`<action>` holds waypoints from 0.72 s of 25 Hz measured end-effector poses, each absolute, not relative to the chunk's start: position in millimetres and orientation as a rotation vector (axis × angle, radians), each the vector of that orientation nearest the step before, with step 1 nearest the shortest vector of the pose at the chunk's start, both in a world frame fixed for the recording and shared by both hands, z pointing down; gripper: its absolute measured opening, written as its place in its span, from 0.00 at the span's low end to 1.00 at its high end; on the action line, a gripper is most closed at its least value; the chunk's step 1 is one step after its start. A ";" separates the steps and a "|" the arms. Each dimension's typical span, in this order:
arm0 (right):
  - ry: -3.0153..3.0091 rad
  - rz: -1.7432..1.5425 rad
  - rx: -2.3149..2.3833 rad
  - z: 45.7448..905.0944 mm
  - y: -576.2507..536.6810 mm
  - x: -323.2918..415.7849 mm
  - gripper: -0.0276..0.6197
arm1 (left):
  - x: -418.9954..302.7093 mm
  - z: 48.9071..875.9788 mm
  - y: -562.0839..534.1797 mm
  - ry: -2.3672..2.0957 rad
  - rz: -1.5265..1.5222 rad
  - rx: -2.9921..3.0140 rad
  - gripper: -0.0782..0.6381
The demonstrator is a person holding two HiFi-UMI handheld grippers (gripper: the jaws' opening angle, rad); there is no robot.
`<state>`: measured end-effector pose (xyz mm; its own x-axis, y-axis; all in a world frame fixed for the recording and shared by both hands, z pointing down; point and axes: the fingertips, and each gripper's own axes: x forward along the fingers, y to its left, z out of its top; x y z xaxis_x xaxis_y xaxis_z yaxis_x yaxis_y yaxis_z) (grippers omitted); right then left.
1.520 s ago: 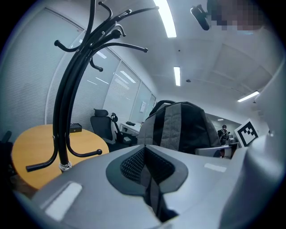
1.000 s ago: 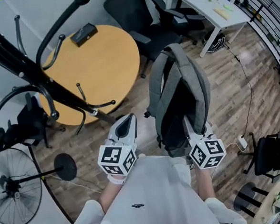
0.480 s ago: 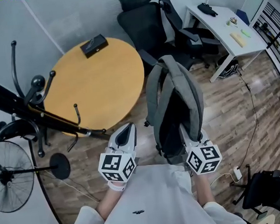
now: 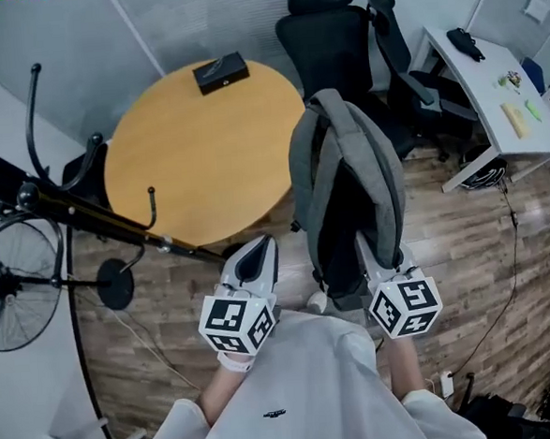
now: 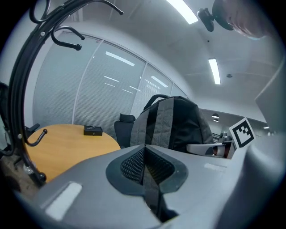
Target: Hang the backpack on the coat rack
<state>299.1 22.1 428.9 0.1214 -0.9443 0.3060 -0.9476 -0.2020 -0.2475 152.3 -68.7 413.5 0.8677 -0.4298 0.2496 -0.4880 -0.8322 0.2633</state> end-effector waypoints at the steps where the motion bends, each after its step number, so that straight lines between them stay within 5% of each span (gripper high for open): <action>1: -1.996 0.625 2.325 429.0 16.1 301.7 0.19 | 150.7 412.2 -70.1 -0.714 0.251 2.711 0.13; 18: -2.267 0.599 2.081 407.1 -63.4 269.2 0.19 | 112.0 385.0 -114.2 -1.019 0.127 2.631 0.13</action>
<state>269.2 -63.4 407.1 -0.1191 -0.9587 0.2582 -0.9612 0.0462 -0.2719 112.0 -114.2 385.0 0.7425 -0.6411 0.1944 -0.6692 -0.6966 0.2587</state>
